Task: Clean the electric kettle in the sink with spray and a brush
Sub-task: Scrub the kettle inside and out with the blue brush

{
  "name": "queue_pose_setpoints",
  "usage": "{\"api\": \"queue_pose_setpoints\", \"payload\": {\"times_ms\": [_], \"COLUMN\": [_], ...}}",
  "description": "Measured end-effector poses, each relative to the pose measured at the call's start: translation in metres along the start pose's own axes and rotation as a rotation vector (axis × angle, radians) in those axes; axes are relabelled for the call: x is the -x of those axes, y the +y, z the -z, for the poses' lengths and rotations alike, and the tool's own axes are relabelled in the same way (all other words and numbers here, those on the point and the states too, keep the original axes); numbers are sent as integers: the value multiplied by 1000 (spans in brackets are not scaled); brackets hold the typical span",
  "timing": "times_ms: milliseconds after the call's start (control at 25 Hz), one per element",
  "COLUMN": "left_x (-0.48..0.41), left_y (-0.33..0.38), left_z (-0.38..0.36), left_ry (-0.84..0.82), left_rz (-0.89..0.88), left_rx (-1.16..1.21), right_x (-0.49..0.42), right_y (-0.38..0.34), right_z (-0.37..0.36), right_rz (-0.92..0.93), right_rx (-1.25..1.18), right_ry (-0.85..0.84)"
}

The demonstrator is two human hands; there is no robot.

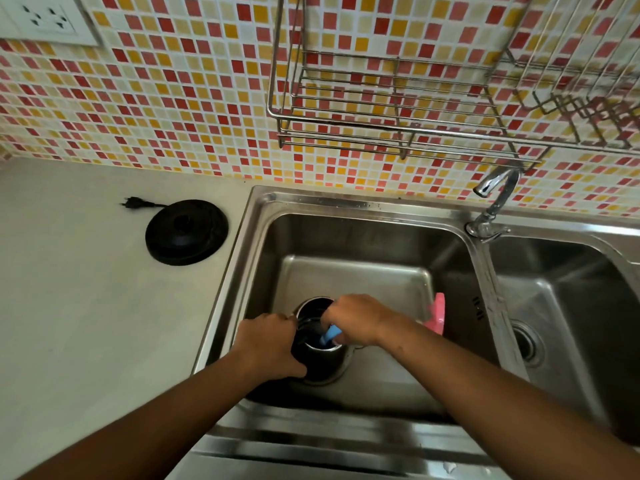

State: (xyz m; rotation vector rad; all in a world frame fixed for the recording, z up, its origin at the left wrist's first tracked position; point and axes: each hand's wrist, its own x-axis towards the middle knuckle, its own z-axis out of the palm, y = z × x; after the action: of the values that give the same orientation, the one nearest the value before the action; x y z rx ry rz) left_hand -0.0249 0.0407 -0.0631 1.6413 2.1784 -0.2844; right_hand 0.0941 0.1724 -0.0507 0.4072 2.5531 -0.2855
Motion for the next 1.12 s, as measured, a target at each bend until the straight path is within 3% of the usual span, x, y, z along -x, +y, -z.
{"api": "queue_pose_setpoints", "payload": {"times_ms": [120, 280, 520, 760, 960, 1120], "left_x": [-1, -6, -6, -7, -6, -6], "left_y": [-4, -11, -10, -11, -10, -10], "left_z": [2, 5, 3, 3, 3, 3], "left_ry": [30, 53, 60, 64, 76, 78], "left_rz": [-35, -73, -79, -88, -85, -88], "left_rx": [7, -35, -34, -45, -46, -43], "right_x": [-15, -30, -23, -29, -19, -25], "right_y": [-5, -8, 4, -10, 1, -11], "right_z": [-14, -15, -5, -14, -6, -12], "right_rz": [42, -59, -58, -106, -12, -4], "right_rx": [63, 195, 86, 146, 123, 98], "right_ry": [73, 191, 24, 173, 36, 137]}}
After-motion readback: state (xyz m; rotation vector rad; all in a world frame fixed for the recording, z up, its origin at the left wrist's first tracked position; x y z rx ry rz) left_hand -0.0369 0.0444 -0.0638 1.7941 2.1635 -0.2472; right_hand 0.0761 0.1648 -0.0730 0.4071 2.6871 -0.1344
